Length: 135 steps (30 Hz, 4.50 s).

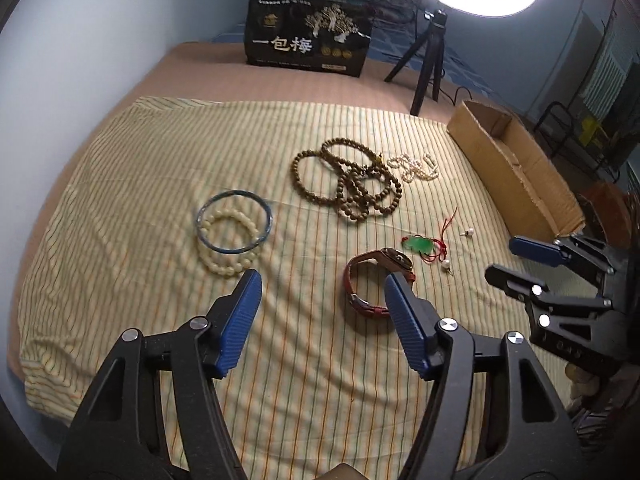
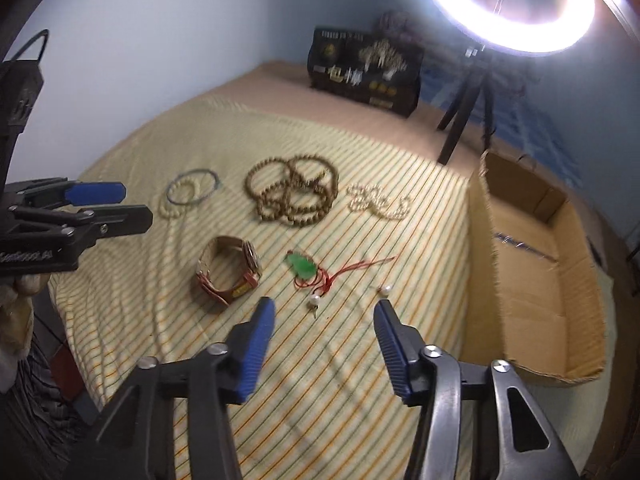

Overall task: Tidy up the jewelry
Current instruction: 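Grasp the brown leather watch with the left tool while the right tool grasps the green jade pendant, then carry the watch and pendant with both tools over the cardboard box, then lower both tools into the box and open them to drop the items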

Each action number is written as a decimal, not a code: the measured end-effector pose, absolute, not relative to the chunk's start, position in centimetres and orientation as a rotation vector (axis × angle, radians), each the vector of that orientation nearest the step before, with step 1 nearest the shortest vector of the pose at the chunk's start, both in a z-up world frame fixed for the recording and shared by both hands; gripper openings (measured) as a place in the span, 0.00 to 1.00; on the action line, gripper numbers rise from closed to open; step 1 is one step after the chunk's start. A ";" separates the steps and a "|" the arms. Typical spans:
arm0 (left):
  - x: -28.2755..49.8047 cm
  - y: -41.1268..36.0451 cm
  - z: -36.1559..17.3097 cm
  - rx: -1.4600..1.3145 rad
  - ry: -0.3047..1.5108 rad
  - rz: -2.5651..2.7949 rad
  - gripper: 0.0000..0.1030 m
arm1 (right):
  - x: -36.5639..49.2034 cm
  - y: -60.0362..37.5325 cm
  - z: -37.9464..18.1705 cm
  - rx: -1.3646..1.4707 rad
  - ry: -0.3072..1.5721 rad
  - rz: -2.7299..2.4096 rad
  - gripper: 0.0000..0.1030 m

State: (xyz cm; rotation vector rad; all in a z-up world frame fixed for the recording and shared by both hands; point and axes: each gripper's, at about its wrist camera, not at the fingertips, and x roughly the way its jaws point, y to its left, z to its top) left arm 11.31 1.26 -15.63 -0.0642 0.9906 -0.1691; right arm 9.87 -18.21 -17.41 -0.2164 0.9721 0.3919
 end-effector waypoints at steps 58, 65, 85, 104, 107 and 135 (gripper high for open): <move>15.5 -0.2 -21.3 -0.180 1.164 -0.227 0.05 | 16.5 -19.4 -16.5 -0.006 0.932 0.462 0.03; 14.7 0.1 -19.3 -0.201 1.122 -0.245 0.05 | 15.3 -22.0 -14.1 0.019 0.866 0.409 0.03; 15.5 -12.5 -9.6 -0.159 0.969 -0.493 0.05 | 13.8 -35.5 -11.2 0.143 0.801 0.148 0.03; 20.1 -25.0 -13.8 -0.036 1.054 -0.554 0.05 | 17.8 -42.4 -14.6 0.292 0.882 0.056 0.03; 20.4 -25.7 -14.7 -0.028 1.071 -0.554 0.05 | 18.4 -42.8 -15.3 0.305 0.899 0.046 0.03; 20.5 -27.3 -16.2 0.035 1.090 -0.565 0.15 | 18.7 -43.5 -16.4 0.317 0.928 0.007 0.28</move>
